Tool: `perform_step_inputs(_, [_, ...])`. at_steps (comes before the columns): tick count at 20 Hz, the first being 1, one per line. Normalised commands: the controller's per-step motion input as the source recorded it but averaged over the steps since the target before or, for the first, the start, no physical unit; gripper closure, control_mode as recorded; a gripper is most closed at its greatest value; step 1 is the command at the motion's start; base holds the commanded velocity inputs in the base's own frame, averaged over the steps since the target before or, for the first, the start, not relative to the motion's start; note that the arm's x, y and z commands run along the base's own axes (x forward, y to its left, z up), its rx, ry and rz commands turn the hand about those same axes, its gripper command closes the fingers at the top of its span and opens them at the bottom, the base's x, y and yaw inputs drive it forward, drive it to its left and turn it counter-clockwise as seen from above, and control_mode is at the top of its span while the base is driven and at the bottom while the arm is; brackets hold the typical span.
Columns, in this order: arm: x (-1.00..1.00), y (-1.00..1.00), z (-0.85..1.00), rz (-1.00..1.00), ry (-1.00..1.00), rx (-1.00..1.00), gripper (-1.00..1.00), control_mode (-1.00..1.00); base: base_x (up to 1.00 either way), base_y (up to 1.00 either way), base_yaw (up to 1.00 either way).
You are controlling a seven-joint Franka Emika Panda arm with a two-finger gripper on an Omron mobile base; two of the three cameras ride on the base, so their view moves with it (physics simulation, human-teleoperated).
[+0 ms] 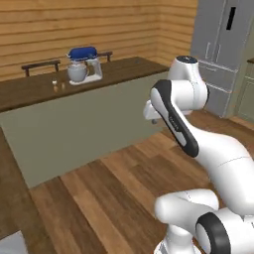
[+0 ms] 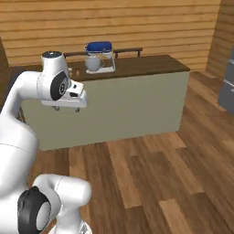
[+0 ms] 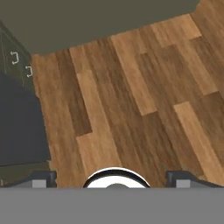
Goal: Navigate to the toaster oven.
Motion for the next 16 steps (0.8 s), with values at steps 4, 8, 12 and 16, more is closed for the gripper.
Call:
perform_step_inputs(4, [0.0, 0.0, 0.0, 0.0, 0.0, 0.0, -1.0, 1.0, 0.23, 0.0, -0.77])
perform_step_inputs(8, [0.0, 0.0, 0.0, 0.0, 0.0, 0.0, -1.0, 1.0, 0.36, 0.0, -0.61])
perform_step_inputs(12, [0.0, 0.0, 0.0, 0.0, 0.0, 0.0, -1.0, 1.0, 0.51, 0.0, -0.63])
perform_step_inputs(16, [0.0, 0.0, 0.0, 0.0, 0.0, 0.0, -1.0, 1.0, 0.55, 0.0, -0.72])
